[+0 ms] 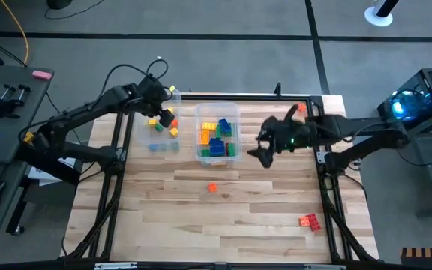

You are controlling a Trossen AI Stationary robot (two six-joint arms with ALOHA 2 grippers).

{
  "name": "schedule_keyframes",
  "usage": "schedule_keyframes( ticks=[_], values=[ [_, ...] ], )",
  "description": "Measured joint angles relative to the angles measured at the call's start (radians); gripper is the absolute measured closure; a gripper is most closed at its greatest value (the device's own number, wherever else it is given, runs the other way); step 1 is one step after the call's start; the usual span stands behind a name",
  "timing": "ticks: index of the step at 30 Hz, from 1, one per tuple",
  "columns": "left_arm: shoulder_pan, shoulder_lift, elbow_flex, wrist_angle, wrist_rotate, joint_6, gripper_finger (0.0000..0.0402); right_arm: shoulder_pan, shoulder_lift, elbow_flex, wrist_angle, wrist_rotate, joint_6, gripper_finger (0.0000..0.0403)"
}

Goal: Sort blocks by size
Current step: Put the orange small game piece into the left transparent bin

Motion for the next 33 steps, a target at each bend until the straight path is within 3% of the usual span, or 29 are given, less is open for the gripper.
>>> schedule_keyframes(
  ticks=[7, 10, 13, 16, 24, 27, 29, 33],
  values=[
    [-0.032, -0.049, 0.0, 0.181, 0.06, 0.067, 0.0122, 0.207, 0.143, 0.0, -0.17, 0.167, 0.43, 0.0073],
    [-0.029, -0.078, 0.0, 0.323, 0.162, 0.096, 0.0122, 0.282, 0.271, 0.0, -0.087, 0.206, 0.656, 0.0073],
    [-0.008, -0.1, 0.0, 0.462, 0.274, 0.118, 0.0122, 0.326, 0.434, 0.008, 0.106, 0.217, 0.849, 0.0073],
    [0.025, -0.12, 0.001, 0.552, 0.366, 0.109, 0.0122, 0.324, 0.638, 0.113, 0.179, 0.186, 0.99, 0.0073],
    [0.074, -0.137, 0.001, 0.589, 0.548, 0.099, 0.0122, 0.24, 1.12, 0.768, -0.36, 0.108, 1.094, 0.0073],
    [0.08, -0.137, 0.001, 0.59, 0.564, 0.078, 0.0122, 0.22, 1.239, 0.947, -0.468, 0.103, 1.07, 0.0073],
    [0.08, -0.137, 0.001, 0.592, 0.575, 0.072, 0.0122, 0.21, 1.274, 0.997, -0.487, 0.101, 1.043, 0.0073],
    [0.08, -0.138, 0.001, 0.593, 0.595, 0.046, 0.0122, 0.19, 1.267, 0.925, -0.462, 0.08, 1.056, 0.0073]
  ],
)
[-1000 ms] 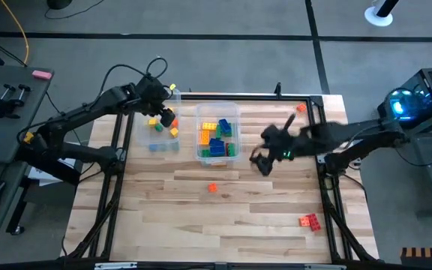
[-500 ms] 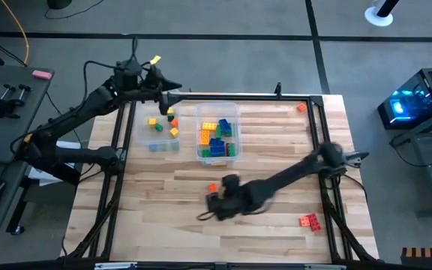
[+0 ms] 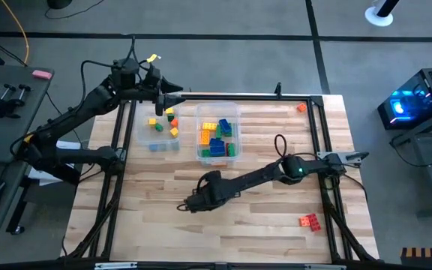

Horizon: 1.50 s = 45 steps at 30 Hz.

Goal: Sort blocks by size
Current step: Put the orange small game piece into the left transparent bin

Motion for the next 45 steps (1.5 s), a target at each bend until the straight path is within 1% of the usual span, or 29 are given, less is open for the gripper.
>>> schedule_keyframes(
  ticks=[3, 9, 12, 16, 20, 22, 24, 26, 29, 30, 34, 36, 38, 41, 43, 45],
  values=[
    [0.0, -0.001, 0.0, 0.001, 0.0, -0.003, 0.0122, -0.015, 0.0, -0.015, -0.003, 0.016, -0.01, 0.0073],
    [0.0, -0.003, 0.0, 0.0, 0.0, -0.019, 0.0122, -0.047, 0.0, -0.016, 0.052, 0.011, -0.189, 0.0073],
    [0.0, -0.003, 0.0, 0.0, 0.0, -0.036, 0.0122, -0.058, 0.005, -0.023, 0.052, -0.017, -0.199, 0.0073],
    [-0.001, -0.003, 0.0, 0.0, 0.0, -0.052, 0.0122, -0.061, 0.001, -0.076, 0.113, -0.069, -0.208, 0.0073],
    [-0.001, -0.003, 0.0, 0.001, 0.0, -0.052, 0.0122, -0.053, -0.005, -0.119, 0.135, -0.077, -0.191, 0.0077],
    [-0.001, -0.003, 0.0, 0.0, 0.0, -0.054, 0.0122, -0.047, -0.003, -0.12, 0.124, -0.071, -0.183, 0.0094],
    [-0.001, -0.003, 0.0, 0.003, 0.0, -0.067, 0.0122, -0.043, -0.002, -0.119, 0.119, -0.067, -0.181, 0.0125],
    [-0.001, -0.003, 0.0, 0.013, 0.0, -0.079, 0.0122, -0.035, 0.0, -0.104, 0.097, -0.057, -0.179, 0.0169],
    [-0.001, -0.003, 0.0, 0.038, 0.0, -0.096, 0.0122, -0.025, 0.004, -0.089, 0.07, -0.037, -0.178, 0.0251],
    [-0.001, -0.003, 0.0, 0.046, 0.0, -0.106, 0.0122, -0.021, 0.005, -0.079, 0.052, -0.031, -0.19, 0.0269],
    [-0.001, -0.011, 0.0, 0.082, 0.0, -0.145, 0.0122, 0.001, 0.004, -0.013, -0.02, -0.037, -0.306, 0.0267],
    [-0.001, -0.022, 0.0, 0.091, 0.0, -0.148, 0.0122, 0.012, -0.011, 0.035, -0.078, -0.011, -0.367, 0.0267],
    [-0.001, -0.036, 0.0, 0.09, 0.0, -0.149, 0.0122, 0.019, -0.048, 0.069, -0.1, 0.063, -0.429, 0.0267],
    [0.0, -0.06, 0.0, 0.091, 0.025, -0.149, 0.0122, 0.012, -0.155, 0.032, -0.021, 0.191, -0.53, 0.0267],
    [0.0, -0.079, 0.0, 0.105, 0.071, -0.154, 0.0122, 0.0, -0.2, 0.032, 0.067, 0.277, -0.632, 0.0267],
    [-0.001, -0.101, 0.0, 0.145, 0.122, -0.183, 0.0122, -0.024, -0.236, 0.032, 0.18, 0.327, -0.761, 0.0267]
  ],
)
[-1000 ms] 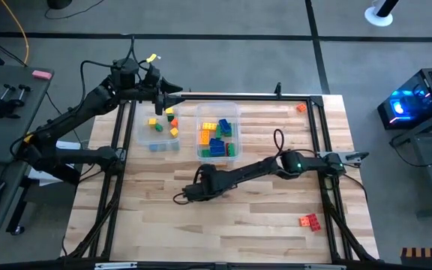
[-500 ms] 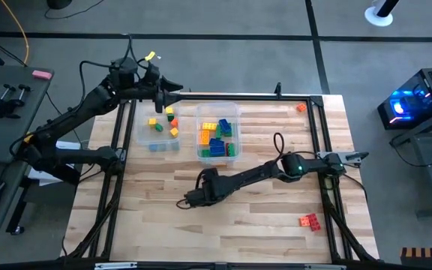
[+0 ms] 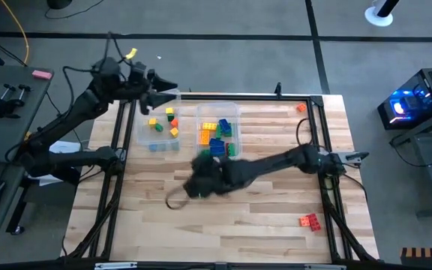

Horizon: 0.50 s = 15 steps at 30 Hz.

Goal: Sort blocks by size
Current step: Put the orange small game piece into the left transparent bin

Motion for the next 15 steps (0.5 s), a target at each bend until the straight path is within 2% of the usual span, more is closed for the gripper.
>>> schedule_keyframes(
  ticks=[4, 8, 11, 15],
  values=[
    [-0.002, -0.044, 0.0, 0.144, 0.09, -0.123, 0.0122, -0.09, -0.013, 0.0, 0.279, 0.009, -0.259, 0.0267],
    [-0.008, -0.095, 0.0, 0.337, 0.135, -0.274, 0.0122, -0.194, 0.039, 0.0, 0.583, -0.077, -0.43, 0.0267],
    [-0.015, -0.133, 0.0, 0.436, 0.136, -0.35, 0.0122, -0.264, 0.082, 0.0, 0.756, -0.16, -0.462, 0.0267],
    [-0.015, -0.179, 0.0, 0.459, 0.134, -0.391, 0.0122, -0.336, 0.118, 0.0, 0.8, -0.199, -0.42, 0.0267]
  ],
)
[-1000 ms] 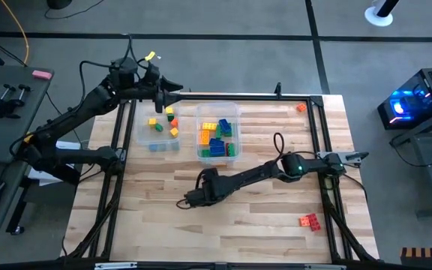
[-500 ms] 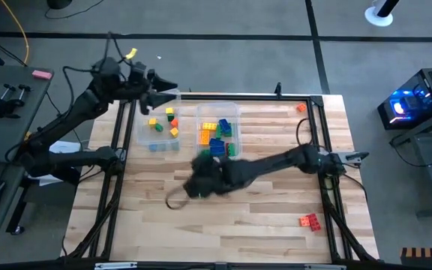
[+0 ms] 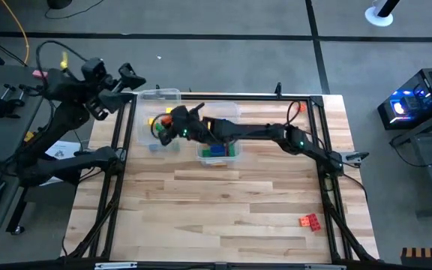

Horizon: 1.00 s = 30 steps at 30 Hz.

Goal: Sort blocks by size
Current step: Put the orange small game piece into the left transparent bin

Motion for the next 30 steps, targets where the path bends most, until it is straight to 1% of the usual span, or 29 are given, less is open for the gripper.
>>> schedule_keyframes(
  ticks=[3, 4, 8, 10, 12, 13, 15, 17, 19, 21, 24, 27, 28, 30],
  values=[
    [0.0, -0.02, 0.0, -0.006, -0.001, -0.003, 0.0122, -0.032, 0.002, -0.002, -0.017, -0.043, 0.025, 0.0264],
    [0.0, -0.025, 0.0, -0.008, -0.002, -0.003, 0.0122, -0.037, 0.002, -0.002, -0.012, -0.054, 0.025, 0.0251],
    [0.0, -0.027, 0.0, -0.01, -0.004, -0.002, 0.0122, -0.04, -0.01, -0.002, 0.008, -0.064, 0.031, 0.015],
    [0.0, -0.024, 0.0, -0.01, -0.009, -0.002, 0.0122, -0.04, -0.023, 0.003, 0.001, -0.094, 0.03, 0.0106],
    [0.0, -0.02, 0.0, -0.01, -0.009, -0.002, 0.0122, -0.04, -0.037, 0.006, 0.002, -0.146, -0.003, 0.0074],
    [0.0, -0.018, 0.0, -0.011, -0.009, -0.002, 0.0122, -0.04, -0.05, 0.006, -0.025, -0.168, -0.021, 0.0063],
    [0.0, -0.016, 0.0, -0.01, -0.009, -0.001, 0.0122, -0.035, -0.08, 0.006, -0.095, -0.178, -0.053, 0.0052],
    [0.0, -0.015, 0.0, -0.01, -0.008, 0.0, 0.0122, -0.025, -0.122, 0.006, -0.251, -0.144, -0.089, 0.0049],
    [0.001, -0.015, 0.0, -0.013, -0.008, 0.01, 0.0122, -0.005, -0.161, 0.007, -0.433, -0.072, -0.109, 0.0048],
    [0.001, -0.015, 0.0, -0.019, -0.008, 0.028, 0.0122, 0.022, -0.194, 0.008, -0.652, -0.005, -0.083, 0.0047],
    [0.001, -0.013, 0.0, -0.027, -0.007, 0.045, 0.0122, 0.078, -0.211, 0.007, -0.982, 0.08, 0.041, 0.0047],
    [0.0, -0.007, 0.0, -0.027, -0.006, 0.053, 0.0122, 0.173, -0.226, 0.005, -1.261, 0.141, 0.217, 0.0047],
    [0.0, -0.003, 0.0, -0.028, -0.006, 0.053, 0.0122, 0.209, -0.237, -0.002, -1.264, 0.144, 0.263, 0.0047],
    [0.001, 0.002, 0.0, -0.027, -0.005, 0.053, 0.0122, 0.284, -0.301, -0.064, -1.221, 0.112, 0.334, 0.0046]
  ],
)
